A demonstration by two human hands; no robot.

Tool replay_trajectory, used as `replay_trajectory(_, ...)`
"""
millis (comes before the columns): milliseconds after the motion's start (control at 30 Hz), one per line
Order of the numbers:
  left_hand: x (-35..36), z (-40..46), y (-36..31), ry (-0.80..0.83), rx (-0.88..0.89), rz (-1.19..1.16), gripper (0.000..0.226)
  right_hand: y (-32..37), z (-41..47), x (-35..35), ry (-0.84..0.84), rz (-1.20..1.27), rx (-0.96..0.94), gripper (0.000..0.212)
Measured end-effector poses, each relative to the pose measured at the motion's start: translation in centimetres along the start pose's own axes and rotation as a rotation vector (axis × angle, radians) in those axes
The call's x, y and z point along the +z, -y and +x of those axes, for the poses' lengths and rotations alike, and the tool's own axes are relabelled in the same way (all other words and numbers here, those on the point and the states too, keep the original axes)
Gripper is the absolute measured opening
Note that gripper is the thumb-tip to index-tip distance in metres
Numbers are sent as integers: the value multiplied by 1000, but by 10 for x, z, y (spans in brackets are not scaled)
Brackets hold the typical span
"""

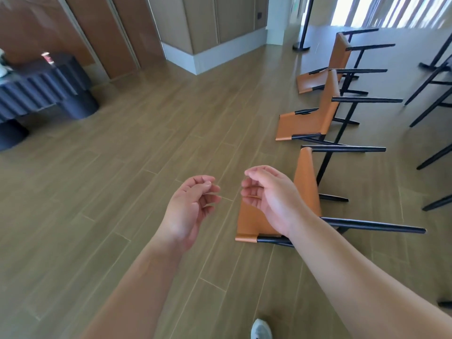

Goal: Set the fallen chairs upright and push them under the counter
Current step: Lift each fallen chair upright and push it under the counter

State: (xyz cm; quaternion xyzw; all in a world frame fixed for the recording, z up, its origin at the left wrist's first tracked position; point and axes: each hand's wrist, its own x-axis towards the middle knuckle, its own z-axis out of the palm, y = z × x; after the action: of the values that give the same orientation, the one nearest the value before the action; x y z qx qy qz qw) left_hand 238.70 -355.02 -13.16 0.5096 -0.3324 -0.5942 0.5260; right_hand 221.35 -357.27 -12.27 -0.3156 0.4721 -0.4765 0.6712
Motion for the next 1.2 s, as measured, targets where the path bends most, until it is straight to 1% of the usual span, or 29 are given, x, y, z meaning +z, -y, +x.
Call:
replay_trajectory(167, -17, 56, -18, 35, 12, -10, 18, 9, 45, 16, -43, -4, -18, 6)
replay_trajectory(267, -33, 93, -30, 68, -14, -19, 19, 13, 73, 36, -65, -25, -40, 6)
replay_trajectory(367, -53, 134, -46, 134, -27, -39, 15, 13, 104, 61, -122, -23, -69, 7)
replay_trajectory(467, -80, 184, -67, 210, -30, -28, 18, 11, 140, 97, -190, -9, -107, 6)
replay_trajectory(667, -153, 281, -120, 333, -43, -3, 24, 6, 207, 190, -314, -16, -119, 6)
replay_trajectory(800, -185, 329, -138, 425, -60, 3, 19, 9, 232, 233, -382, -15, -161, 6)
replay_trajectory(900, -193, 349, -145, 490, -92, -5, 19, 7, 235, 248, -444, -33, -169, 6)
replay_trajectory(1033, -190, 363, -150, 549, -117, 4, 19, 10, 236, 250, -526, -42, -197, 9)
replay_trajectory(1200, -185, 377, -159, 594, -120, 41, 18, 14, 253, 251, -550, -27, -231, 11)
